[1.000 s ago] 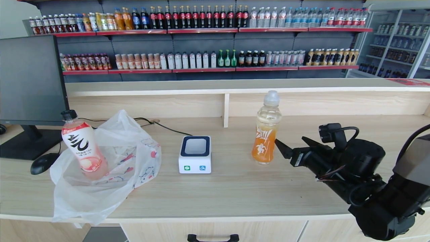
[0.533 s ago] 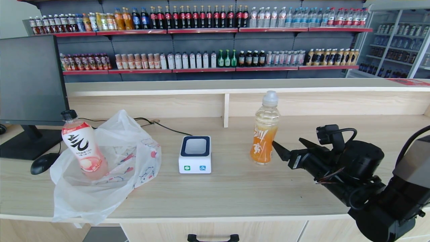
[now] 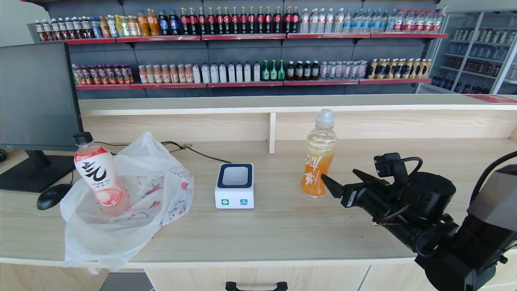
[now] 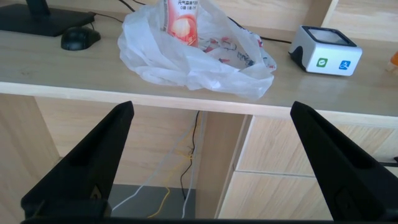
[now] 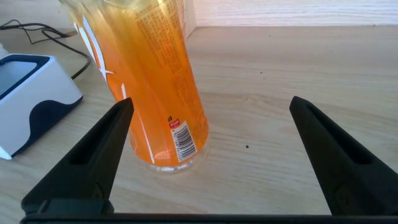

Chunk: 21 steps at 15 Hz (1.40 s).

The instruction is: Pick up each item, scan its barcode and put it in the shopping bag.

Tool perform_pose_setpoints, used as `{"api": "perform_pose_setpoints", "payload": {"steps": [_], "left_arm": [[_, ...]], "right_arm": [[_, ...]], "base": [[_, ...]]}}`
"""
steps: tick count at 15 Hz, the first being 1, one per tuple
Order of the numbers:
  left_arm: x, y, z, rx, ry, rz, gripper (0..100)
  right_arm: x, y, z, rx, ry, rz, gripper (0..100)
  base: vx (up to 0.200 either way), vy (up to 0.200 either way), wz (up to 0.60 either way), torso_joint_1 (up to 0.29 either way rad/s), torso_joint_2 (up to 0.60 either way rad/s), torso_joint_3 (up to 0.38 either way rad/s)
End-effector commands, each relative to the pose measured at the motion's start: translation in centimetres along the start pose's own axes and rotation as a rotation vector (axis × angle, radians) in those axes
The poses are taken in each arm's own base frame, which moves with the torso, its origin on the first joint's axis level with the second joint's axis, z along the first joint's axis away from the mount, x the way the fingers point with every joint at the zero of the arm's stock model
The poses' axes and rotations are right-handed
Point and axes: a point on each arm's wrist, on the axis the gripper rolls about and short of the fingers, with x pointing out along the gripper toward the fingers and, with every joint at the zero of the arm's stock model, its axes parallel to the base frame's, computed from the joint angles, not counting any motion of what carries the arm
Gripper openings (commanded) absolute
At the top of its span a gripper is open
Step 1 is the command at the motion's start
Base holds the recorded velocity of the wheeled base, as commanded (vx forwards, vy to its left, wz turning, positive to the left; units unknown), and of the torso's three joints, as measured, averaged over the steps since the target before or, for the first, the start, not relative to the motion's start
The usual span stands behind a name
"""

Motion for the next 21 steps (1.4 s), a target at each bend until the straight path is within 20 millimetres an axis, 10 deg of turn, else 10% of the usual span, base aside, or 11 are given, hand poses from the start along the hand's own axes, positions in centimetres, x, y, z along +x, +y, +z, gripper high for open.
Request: {"api": "perform_pose_setpoints", "payload": {"steps": [1, 21], "left_arm": [[0.0, 0.0, 0.0, -0.001, -0.001, 0.001, 100], [0.0, 0.0, 0.0, 0.001, -0.002, 0.001, 100]], "right_arm": [[-0.5, -0.4, 0.3, 0.001, -0.002, -0.015, 100], [3.1, -2.4, -1.3, 0.016, -0.015, -0.067, 100]], "base": [[0.000, 0.000, 0.00, 0.000, 0.00, 0.000], [0.000, 0.000, 0.00, 0.000, 0.00, 0.000]]}}
